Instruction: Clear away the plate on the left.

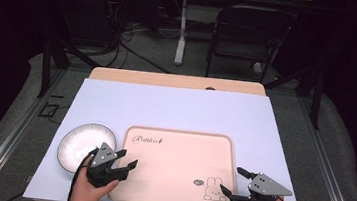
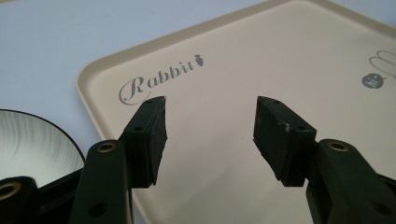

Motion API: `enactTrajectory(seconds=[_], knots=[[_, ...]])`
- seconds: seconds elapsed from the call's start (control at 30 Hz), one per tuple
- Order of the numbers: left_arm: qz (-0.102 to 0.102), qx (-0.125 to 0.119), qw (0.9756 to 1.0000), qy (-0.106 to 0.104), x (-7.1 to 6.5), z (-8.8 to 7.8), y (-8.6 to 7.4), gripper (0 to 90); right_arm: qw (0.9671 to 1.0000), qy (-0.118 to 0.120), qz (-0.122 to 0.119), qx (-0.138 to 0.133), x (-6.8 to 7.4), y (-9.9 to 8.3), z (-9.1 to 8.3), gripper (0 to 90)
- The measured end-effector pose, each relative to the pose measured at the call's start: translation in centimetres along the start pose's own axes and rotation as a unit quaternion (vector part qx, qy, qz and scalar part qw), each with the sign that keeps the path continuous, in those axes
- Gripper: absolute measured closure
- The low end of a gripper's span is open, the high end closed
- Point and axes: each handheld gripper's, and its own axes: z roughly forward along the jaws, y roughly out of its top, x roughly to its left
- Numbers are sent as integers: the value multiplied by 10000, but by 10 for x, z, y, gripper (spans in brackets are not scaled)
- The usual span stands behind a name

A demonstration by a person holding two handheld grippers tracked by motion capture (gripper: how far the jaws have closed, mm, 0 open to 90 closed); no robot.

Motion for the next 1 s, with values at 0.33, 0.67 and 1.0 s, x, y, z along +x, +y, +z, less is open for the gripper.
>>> enactTrajectory(seconds=[0.33, 0.67, 1.0], knots=[[-286, -140, 9995, 2, 7, -5, 0, 437, 10000, 13, 7, 10, 0, 0, 0, 208], [-512, -293, 9982, 53, 12, -14, 1, 423, 10000, 20, -14, 5, 0, 0, 0, 208], [-728, -432, 9961, 259, 21, -29, 2, 419, 10000, 16, -23, -5, 1, 0, -1, 209]])
